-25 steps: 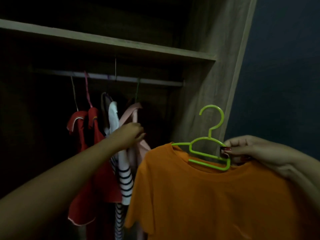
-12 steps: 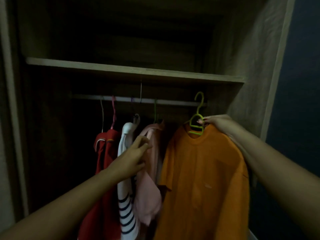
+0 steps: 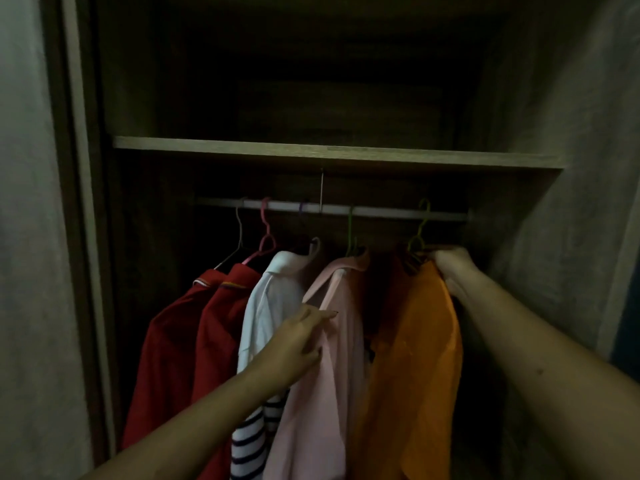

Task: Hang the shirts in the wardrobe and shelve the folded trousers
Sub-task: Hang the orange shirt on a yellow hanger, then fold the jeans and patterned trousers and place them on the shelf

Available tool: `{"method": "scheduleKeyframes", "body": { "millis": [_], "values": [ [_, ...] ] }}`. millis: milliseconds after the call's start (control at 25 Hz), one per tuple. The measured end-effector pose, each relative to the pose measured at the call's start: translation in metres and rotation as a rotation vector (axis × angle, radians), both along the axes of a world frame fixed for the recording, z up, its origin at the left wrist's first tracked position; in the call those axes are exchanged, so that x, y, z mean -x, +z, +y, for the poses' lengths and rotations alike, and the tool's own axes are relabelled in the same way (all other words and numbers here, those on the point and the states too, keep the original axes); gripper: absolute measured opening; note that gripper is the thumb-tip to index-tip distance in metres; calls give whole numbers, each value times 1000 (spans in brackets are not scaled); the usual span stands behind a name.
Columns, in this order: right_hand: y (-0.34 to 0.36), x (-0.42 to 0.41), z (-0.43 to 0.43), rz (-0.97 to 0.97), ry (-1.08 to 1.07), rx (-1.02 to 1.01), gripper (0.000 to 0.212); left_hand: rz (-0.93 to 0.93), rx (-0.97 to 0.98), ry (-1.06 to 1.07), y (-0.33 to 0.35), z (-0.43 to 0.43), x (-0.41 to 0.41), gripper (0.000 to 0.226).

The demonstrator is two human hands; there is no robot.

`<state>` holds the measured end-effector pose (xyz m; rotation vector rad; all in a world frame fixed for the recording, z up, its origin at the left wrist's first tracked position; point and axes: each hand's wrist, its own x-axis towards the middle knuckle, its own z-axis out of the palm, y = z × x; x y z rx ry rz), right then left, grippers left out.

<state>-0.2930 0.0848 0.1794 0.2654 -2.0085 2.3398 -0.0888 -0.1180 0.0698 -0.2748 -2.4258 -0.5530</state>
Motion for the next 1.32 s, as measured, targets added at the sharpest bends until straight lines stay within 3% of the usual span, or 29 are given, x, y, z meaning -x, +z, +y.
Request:
{"method": "scheduleKeyframes", "body": {
  "millis": [160,320,480,600,720,1000,1080,1200,1320],
  "values": [
    [-19,14,-4,68,-9,-206,24,-2,-16,27,-5,5,-5,65],
    [-25,8,1,256,-43,-583,23,-7,-78,92,-12,13,-15,64],
    [-47,-34,9,648,-224,-825,25,-22,-113,126,-24,22,-30,59],
    [-74,-80,9,977,-226,-729,30,-52,-193,129,-44,23,-46,57],
    [-99,-124,-7,1097,-125,-622,27,-108,-277,181,-67,23,-71,47],
    [-136,-224,-87,1118,285,-322,31,-196,-464,404,-106,-13,-177,40],
    [-155,-263,-123,1109,409,-303,30,-207,-541,482,-118,-32,-233,40],
    [-192,-324,-176,1098,605,-299,29,-216,-716,696,-139,-63,-326,17],
    [-238,-392,-221,1010,754,-332,27,-190,-822,895,-171,-89,-427,31]
  ]
}}
